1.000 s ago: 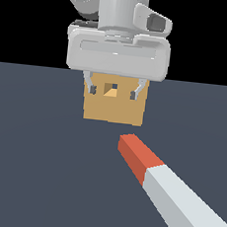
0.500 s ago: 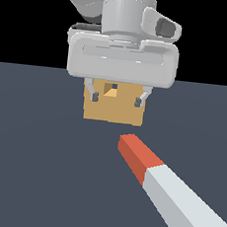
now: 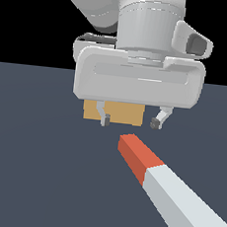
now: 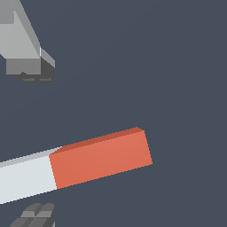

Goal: Insert the peg into the horizontal hole in a box.

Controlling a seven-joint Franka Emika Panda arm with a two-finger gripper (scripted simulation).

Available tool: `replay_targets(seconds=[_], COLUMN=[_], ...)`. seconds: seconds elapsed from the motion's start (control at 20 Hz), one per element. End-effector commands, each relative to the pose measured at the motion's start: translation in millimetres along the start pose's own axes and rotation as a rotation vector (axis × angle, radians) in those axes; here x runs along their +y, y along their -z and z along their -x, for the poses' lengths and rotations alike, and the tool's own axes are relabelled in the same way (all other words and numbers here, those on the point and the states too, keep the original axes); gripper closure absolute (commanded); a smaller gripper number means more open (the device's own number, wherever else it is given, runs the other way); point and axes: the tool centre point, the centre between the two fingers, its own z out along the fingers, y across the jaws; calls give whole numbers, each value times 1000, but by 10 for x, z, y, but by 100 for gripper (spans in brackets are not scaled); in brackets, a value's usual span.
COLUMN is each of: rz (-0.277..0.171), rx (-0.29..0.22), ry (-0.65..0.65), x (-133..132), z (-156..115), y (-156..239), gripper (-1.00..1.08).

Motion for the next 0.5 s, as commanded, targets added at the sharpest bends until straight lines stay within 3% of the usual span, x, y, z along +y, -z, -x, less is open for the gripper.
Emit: replay_targets(seconds=[0.0, 0.45], rz=[3, 11], rx=[-2, -8], ry=[44, 178], x=[87, 416], z=[149, 568], y=[-81, -314], gripper=[-92, -92])
